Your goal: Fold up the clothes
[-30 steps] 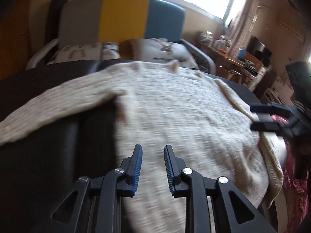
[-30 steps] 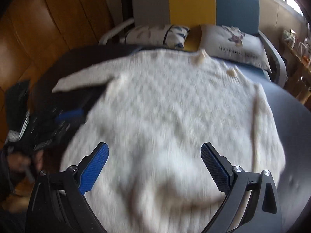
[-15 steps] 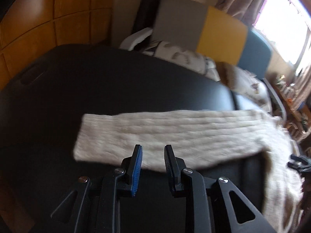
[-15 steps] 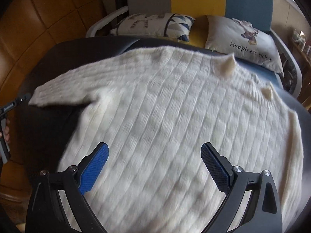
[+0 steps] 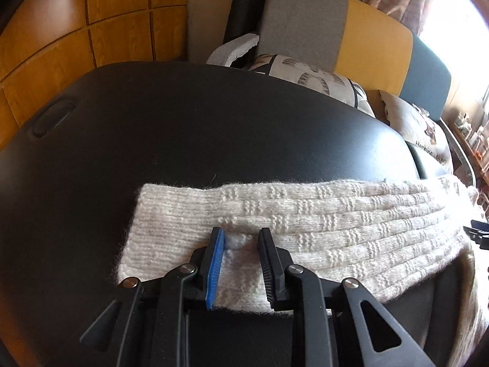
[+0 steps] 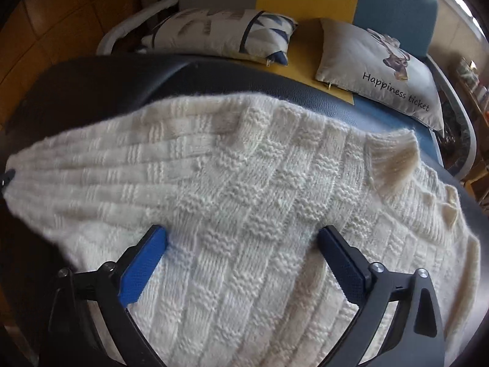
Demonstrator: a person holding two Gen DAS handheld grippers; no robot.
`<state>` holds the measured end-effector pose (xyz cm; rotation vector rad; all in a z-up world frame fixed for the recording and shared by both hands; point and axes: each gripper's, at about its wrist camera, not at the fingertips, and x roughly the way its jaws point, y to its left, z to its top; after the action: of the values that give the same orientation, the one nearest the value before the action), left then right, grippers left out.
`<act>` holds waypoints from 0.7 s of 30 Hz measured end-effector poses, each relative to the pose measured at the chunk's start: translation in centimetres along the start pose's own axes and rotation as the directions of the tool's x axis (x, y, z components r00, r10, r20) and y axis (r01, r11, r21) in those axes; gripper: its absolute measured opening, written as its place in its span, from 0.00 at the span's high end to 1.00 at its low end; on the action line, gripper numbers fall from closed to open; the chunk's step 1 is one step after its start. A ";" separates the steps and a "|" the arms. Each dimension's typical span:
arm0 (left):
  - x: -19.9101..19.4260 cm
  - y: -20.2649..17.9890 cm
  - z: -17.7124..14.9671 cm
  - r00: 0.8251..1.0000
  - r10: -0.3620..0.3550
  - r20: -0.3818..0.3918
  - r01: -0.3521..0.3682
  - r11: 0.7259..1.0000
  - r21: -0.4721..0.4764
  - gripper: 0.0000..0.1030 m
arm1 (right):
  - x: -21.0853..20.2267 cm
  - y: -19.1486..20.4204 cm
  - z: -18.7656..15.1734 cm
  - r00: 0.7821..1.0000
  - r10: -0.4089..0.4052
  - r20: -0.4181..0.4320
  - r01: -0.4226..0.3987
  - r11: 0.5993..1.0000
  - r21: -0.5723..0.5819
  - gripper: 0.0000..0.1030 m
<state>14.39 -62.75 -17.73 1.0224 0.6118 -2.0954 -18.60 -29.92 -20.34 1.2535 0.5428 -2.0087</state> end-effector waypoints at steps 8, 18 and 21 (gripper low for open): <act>-3.6 -0.6 -0.3 0.995 -0.012 0.097 0.014 1.000 -0.016 0.77 | -0.8 0.6 1.2 1.000 0.011 0.013 -0.011 1.000 -0.016 0.00; -0.5 -4.5 -0.8 0.999 -0.015 0.031 0.012 0.994 0.107 0.77 | -0.5 4.0 5.8 0.997 0.048 0.055 -0.040 0.991 -0.127 0.00; 0.0 -3.9 -0.4 0.999 -0.038 0.026 0.036 0.997 0.074 0.75 | 1.6 4.5 6.8 0.999 0.043 0.018 -0.041 0.993 -0.110 0.00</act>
<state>11.54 -60.01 -17.61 1.0279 0.5478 -2.1749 -19.78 -38.00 -18.66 1.1679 0.6032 -1.9282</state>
